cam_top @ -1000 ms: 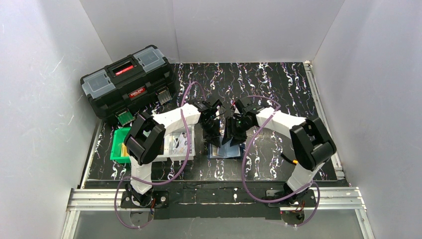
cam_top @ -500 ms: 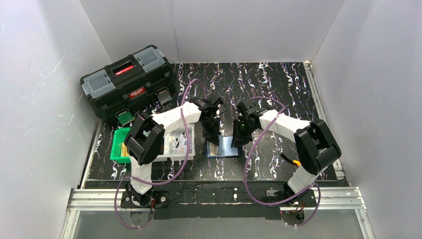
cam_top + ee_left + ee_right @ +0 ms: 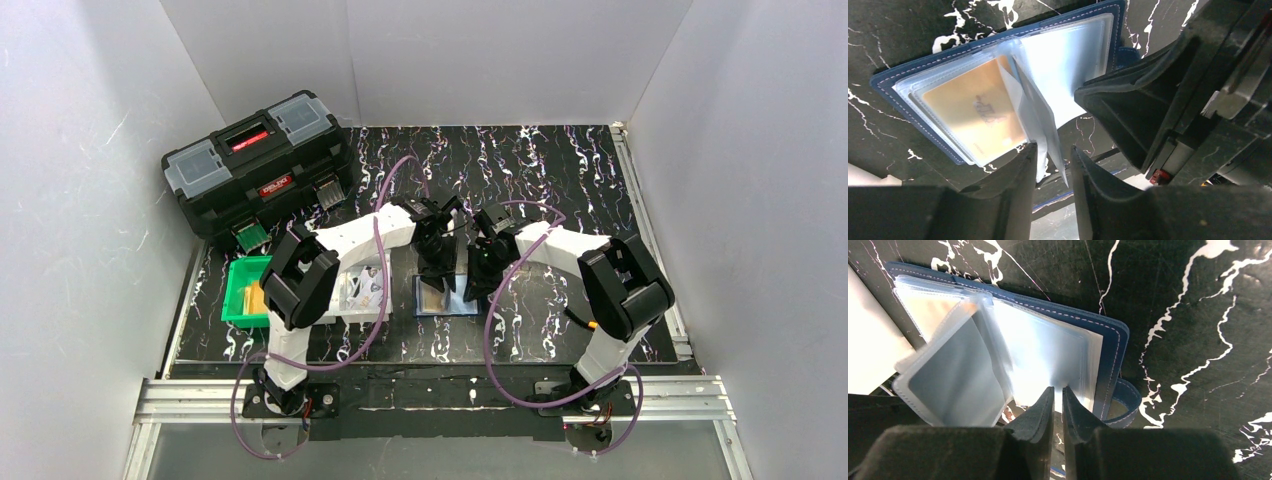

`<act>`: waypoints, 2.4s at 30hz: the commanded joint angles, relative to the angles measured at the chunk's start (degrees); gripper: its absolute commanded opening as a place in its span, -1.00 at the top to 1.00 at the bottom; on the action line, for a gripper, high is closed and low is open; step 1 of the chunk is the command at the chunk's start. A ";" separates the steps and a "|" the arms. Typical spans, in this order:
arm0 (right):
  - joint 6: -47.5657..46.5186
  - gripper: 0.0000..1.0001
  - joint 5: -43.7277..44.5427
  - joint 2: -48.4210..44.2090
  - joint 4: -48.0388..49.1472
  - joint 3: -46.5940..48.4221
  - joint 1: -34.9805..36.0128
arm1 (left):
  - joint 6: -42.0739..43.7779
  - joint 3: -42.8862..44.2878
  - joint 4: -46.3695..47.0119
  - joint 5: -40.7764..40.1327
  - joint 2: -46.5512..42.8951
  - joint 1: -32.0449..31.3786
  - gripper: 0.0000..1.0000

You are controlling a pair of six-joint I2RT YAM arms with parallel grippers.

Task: Take the credit cards out of the card holder
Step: Remove the credit card from the card holder.

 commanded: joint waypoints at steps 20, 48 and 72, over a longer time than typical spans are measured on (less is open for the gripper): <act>3.05 0.52 6.04 -14.82 0.36 -5.33 -1.37 | 0.25 5.41 -1.89 -0.54 5.46 -1.22 0.30; -1.08 0.66 -2.46 -23.62 24.28 -18.66 -0.25 | 1.63 6.07 -1.39 9.05 7.60 -0.55 0.08; -1.91 0.62 0.06 -24.07 21.09 -18.31 -0.08 | 9.45 10.45 -11.03 -1.50 1.38 1.22 -0.25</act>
